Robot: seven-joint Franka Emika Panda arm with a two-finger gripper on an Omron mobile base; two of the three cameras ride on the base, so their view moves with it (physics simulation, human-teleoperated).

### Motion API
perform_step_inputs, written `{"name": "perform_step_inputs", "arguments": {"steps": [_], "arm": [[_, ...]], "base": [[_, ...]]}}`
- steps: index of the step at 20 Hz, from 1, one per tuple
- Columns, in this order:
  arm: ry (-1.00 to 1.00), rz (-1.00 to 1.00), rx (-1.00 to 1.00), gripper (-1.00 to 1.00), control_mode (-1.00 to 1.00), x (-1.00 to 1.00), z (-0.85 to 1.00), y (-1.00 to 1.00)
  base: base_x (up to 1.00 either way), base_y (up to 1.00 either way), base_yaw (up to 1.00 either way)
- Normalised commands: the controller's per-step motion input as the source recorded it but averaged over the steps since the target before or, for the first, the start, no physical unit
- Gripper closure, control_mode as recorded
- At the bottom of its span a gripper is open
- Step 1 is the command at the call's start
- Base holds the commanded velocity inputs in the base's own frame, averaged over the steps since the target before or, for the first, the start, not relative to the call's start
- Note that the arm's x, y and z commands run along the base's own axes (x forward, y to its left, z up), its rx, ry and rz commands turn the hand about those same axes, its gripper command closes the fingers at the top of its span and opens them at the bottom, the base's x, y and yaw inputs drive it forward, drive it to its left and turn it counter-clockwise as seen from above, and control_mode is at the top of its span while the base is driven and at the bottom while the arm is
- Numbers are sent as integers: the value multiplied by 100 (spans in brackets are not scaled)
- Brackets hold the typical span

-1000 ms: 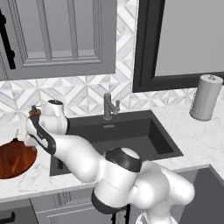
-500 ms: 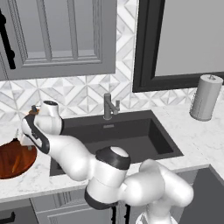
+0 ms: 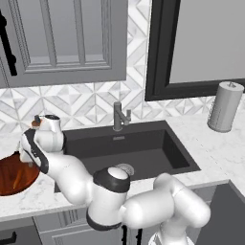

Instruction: Pick the carrot from the sink and place it in the bowl. Then pick the bowl and place it in the microwave. Then close the microwave door and press the start button.

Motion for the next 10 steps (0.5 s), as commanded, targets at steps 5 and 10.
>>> {"name": "perform_step_inputs", "arguments": {"steps": [5,10], "arm": [[1,0,0,-100,-100,7,-24,25],[2,0,3,100,-100,0,-29,23]], "base": [[0,0,0],[0,0,0]]}}
